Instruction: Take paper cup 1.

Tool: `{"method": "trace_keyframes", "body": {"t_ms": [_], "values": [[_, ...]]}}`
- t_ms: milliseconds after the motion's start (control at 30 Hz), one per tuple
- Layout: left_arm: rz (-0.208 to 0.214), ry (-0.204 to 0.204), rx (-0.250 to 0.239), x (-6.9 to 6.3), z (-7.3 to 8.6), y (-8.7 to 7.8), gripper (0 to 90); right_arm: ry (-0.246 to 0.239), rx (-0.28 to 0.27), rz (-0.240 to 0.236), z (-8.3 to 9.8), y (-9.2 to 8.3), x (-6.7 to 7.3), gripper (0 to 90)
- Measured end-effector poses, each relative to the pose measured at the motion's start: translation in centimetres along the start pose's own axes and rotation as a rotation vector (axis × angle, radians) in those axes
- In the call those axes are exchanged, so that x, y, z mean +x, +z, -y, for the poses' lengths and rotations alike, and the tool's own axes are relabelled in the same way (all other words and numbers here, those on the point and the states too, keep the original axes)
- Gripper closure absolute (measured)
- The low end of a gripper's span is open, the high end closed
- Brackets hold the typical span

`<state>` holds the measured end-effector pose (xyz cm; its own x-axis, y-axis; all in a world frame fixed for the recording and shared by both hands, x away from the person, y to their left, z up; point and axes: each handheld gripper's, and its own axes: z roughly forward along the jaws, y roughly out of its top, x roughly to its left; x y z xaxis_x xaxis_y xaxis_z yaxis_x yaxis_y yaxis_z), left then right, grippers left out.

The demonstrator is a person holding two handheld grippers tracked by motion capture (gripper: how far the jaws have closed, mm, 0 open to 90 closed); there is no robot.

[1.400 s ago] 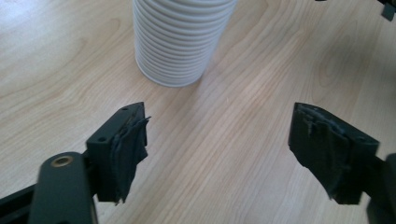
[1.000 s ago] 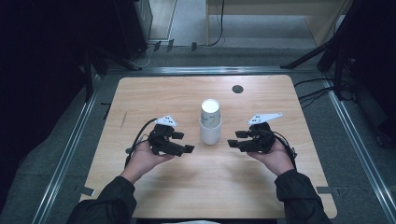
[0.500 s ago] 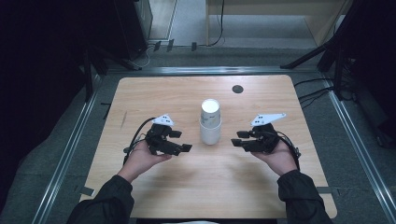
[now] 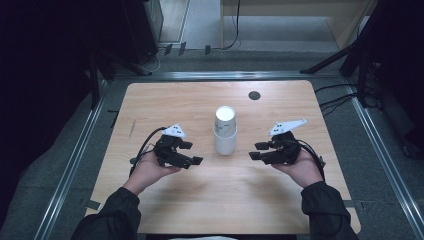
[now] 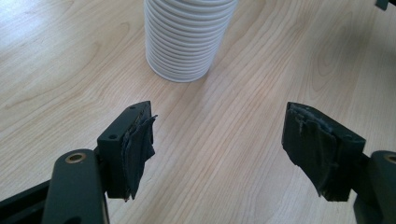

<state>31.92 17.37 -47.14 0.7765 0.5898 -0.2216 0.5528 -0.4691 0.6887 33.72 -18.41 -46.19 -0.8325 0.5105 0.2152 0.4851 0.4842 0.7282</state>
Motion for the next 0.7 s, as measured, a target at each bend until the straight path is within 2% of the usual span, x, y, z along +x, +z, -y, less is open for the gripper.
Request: {"method": "trace_keyframes", "body": {"t_ms": [67, 167, 267, 400, 533, 633, 700], "values": [[0.020, -0.014, 0.000, 0.1, 0.0, 0.2, 25.1, -0.024, -0.008, 0.013, -0.3, -0.3, 0.0, 48.6], [0.013, -0.002, 0.001, 0.1, 0.0, 0.2, 25.1, -0.027, -0.002, 0.013, -0.8, -0.6, -0.2, 46.7], [0.006, 0.006, 0.020, 0.2, 0.1, 0.3, 25.1, -0.063, 0.025, 0.030, -1.5, -0.7, -0.3, 45.0], [0.005, 0.017, 0.020, 0.1, 0.1, 0.4, 25.1, -0.064, 0.034, 0.021, -2.6, -1.1, -0.8, 43.0], [0.004, 0.053, 0.018, 0.0, 0.2, 0.3, 25.1, -0.085, 0.042, 0.015, -4.0, -1.3, -1.2, 41.4], [0.004, 0.054, 0.022, 0.0, 0.1, 0.3, 25.1, -0.106, 0.033, -0.012, -5.1, -1.2, -1.4, 39.9], [0.011, 0.052, 0.026, 0.0, 0.1, 0.3, 25.1, -0.123, 0.040, -0.012, -5.8, -1.0, -1.5, 38.8]]}}
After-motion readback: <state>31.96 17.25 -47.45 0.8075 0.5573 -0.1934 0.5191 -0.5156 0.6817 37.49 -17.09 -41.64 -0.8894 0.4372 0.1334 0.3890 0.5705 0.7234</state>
